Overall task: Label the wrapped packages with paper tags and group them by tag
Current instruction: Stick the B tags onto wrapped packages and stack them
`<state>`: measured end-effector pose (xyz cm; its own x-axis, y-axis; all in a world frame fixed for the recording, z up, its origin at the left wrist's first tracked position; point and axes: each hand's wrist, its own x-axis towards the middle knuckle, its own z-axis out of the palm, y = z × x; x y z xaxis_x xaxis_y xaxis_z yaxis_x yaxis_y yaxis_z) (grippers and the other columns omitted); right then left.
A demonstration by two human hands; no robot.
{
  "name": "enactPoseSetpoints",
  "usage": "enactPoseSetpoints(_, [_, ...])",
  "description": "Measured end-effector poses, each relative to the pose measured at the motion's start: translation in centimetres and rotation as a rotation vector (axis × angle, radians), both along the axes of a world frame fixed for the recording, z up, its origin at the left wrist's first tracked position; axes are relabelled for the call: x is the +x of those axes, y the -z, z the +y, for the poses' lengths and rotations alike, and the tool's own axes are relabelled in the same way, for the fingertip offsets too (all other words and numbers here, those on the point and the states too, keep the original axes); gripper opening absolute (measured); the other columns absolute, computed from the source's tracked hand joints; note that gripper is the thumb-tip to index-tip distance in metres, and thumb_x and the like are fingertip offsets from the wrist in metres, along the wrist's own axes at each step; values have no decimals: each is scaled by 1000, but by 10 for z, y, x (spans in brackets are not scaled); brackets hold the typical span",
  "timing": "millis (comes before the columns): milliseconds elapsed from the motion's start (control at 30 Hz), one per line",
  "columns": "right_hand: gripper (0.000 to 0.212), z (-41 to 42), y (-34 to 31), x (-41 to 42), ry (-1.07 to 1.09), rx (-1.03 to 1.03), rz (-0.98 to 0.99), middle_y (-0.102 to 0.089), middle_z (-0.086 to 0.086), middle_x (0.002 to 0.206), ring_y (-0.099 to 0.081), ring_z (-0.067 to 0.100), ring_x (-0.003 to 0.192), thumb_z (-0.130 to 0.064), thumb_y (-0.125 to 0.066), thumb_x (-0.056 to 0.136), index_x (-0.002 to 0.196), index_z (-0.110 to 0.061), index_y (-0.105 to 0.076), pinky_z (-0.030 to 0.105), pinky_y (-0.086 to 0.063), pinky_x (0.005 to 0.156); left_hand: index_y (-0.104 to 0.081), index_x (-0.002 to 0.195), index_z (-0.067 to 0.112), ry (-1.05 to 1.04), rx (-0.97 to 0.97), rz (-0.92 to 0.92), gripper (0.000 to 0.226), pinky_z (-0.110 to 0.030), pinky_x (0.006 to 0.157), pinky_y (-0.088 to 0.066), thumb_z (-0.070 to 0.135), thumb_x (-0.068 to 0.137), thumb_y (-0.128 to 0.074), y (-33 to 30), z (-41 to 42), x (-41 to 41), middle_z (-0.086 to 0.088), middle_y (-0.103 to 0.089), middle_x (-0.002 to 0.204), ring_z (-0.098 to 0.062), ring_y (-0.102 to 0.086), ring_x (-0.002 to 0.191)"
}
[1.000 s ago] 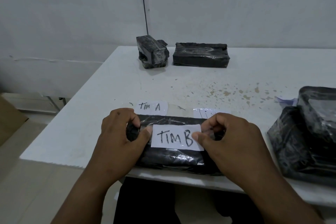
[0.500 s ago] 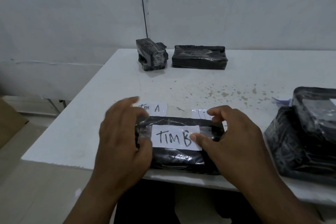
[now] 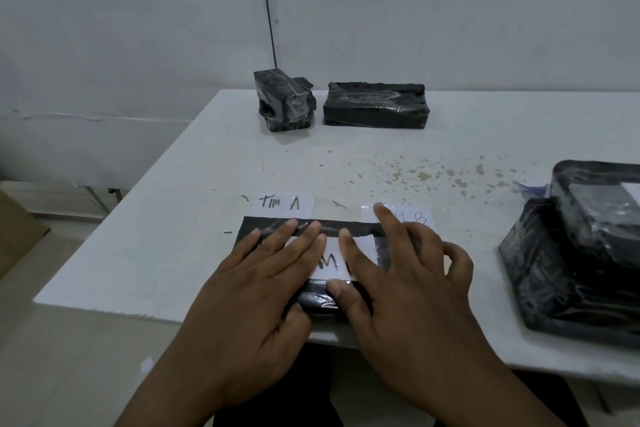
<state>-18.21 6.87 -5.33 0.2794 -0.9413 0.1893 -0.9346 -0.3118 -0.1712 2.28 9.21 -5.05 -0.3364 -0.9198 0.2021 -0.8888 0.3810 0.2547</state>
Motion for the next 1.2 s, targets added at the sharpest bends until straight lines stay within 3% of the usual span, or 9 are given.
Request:
enactPoseSetpoints(133, [67,2,2,-2,60,28,-40,-29,7,165,-29,32,143,-75,-29,91,139,-39,-58,50,-19,104,-33,159,31,-50,4,-17,73,-36,123,-15,38,86,-39,1,2,3,16,-26,167,-2,-15,156])
enactPoseSetpoints(267, [88,3,5,-10,91,116,-108,6,-1,169,3,27,150,-89,-11,82,154,-44,-35,50,-11,113,-35,159,28,-104,2,-8,75,-38,122,-17,41,85,-42,3,6,10,16,-27,166,-3,-16,156])
enactPoseSetpoints(433, [99,7,2,-8,123,127,-123,14,1,167,7,26,149,-89,-6,81,160,-33,-23,51,-16,116,-37,158,28,-206,-25,0,77,-43,126,-15,49,84,-38,4,7,4,15,-29,165,-1,-16,155])
enactPoseSetpoints(567, [79,8,4,-10,81,99,-130,18,0,167,7,30,150,-89,-8,83,155,-58,-2,53,-18,115,-34,158,39,-202,-58,93,73,-46,128,-12,50,86,-42,-1,6,-5,14,-29,166,-8,-16,157])
enactPoseSetpoints(633, [71,8,5,-13,51,78,-120,14,-3,169,5,29,151,-88,-8,85,152,-64,-10,52,-16,113,-36,156,41,-116,-67,70,69,-47,128,-13,47,87,-45,1,7,-8,15,-28,166,-9,-15,157])
enactPoseSetpoints(767, [78,6,3,-14,49,75,-72,10,-2,169,6,27,151,-87,-6,85,155,-55,-19,49,-11,112,-45,152,42,-133,-62,39,67,-46,126,-20,51,86,-47,4,6,-9,19,-35,162,-3,-20,154])
enactPoseSetpoints(1033, [87,9,5,-21,123,72,-24,-26,7,165,-22,33,147,-89,-17,86,147,-37,-50,50,-18,104,-53,147,37,-242,-60,19,73,-50,122,-30,62,79,-50,6,9,-9,19,-41,158,-3,-27,152])
enactPoseSetpoints(1100, [87,11,3,-20,128,61,-23,-27,9,164,-24,34,146,-88,-18,87,147,-35,-51,50,-18,104,-60,142,36,-304,-90,32,73,-50,120,-33,68,78,-49,2,6,-12,18,-50,152,-4,-36,148])
enactPoseSetpoints(1200, [78,12,2,-20,96,65,-72,-8,5,169,-11,33,149,-90,-11,86,153,-53,-29,53,-18,108,-67,135,33,-260,-128,72,68,-46,117,-35,70,80,-52,-6,1,-15,14,-60,144,-11,-51,138])
